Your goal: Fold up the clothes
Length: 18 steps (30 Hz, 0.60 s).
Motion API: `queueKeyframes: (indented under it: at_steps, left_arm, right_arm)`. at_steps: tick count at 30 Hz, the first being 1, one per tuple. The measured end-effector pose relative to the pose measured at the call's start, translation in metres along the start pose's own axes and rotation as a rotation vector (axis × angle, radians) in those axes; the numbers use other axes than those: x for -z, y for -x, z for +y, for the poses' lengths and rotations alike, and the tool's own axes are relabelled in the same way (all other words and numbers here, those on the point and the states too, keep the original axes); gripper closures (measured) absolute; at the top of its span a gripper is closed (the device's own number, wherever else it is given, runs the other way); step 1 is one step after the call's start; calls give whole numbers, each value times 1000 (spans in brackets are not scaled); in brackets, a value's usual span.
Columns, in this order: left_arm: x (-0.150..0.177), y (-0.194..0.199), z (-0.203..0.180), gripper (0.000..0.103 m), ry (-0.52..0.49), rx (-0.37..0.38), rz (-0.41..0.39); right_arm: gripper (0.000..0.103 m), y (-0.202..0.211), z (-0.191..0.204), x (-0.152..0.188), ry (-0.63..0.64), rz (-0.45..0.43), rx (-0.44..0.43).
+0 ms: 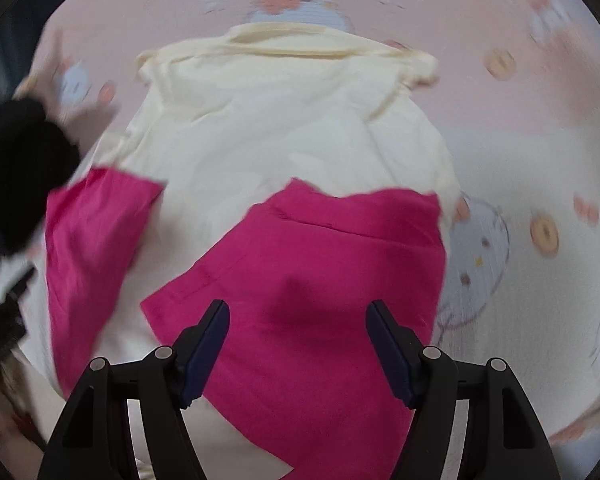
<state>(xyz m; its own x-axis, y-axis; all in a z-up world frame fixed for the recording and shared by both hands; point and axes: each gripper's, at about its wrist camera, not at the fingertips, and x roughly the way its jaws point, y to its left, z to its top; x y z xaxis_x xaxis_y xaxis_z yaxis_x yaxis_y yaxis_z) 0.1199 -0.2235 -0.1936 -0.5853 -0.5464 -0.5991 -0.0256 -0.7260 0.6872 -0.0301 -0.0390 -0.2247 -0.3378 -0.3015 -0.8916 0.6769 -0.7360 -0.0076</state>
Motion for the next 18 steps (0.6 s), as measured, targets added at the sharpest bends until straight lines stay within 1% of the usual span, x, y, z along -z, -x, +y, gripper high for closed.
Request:
queueKeyframes:
  at_steps: [2, 4, 5, 7, 8, 10, 12, 14, 16, 18]
  left_arm:
    - [7, 10, -5, 35, -68, -60, -45]
    - [9, 12, -7, 35, -133, -101, -83]
    - [16, 15, -12, 35, -188, -149, -116]
    - [23, 17, -14, 35, -236, -189, -160]
    - [27, 17, -14, 35, -258, -208, -181]
    - [33, 20, -12, 35, -269, -179, -207]
    - [33, 19, -16, 35, -285, -146, -223]
    - [32, 17, -20, 35, -301, -113, -239]
    - [32, 16, -24, 35, -317, -81, -254]
    - [31, 14, -28, 35, -333, -48, -270]
  right_arm:
    - [33, 4, 5, 4, 23, -23, 27]
    - [33, 10, 11, 7, 51, -55, 67]
    - [33, 11, 13, 9, 66, -69, 91]
    - [33, 10, 17, 13, 104, -80, 194]
    - [33, 10, 17, 14, 107, -76, 212]
    - [33, 12, 17, 19, 110, -70, 245]
    - [33, 22, 17, 27, 105, -84, 270]
    - [33, 32, 20, 37, 127, -91, 315]
    - [33, 41, 23, 48, 171, -92, 335]
    - [33, 41, 31, 56, 262, -92, 359]
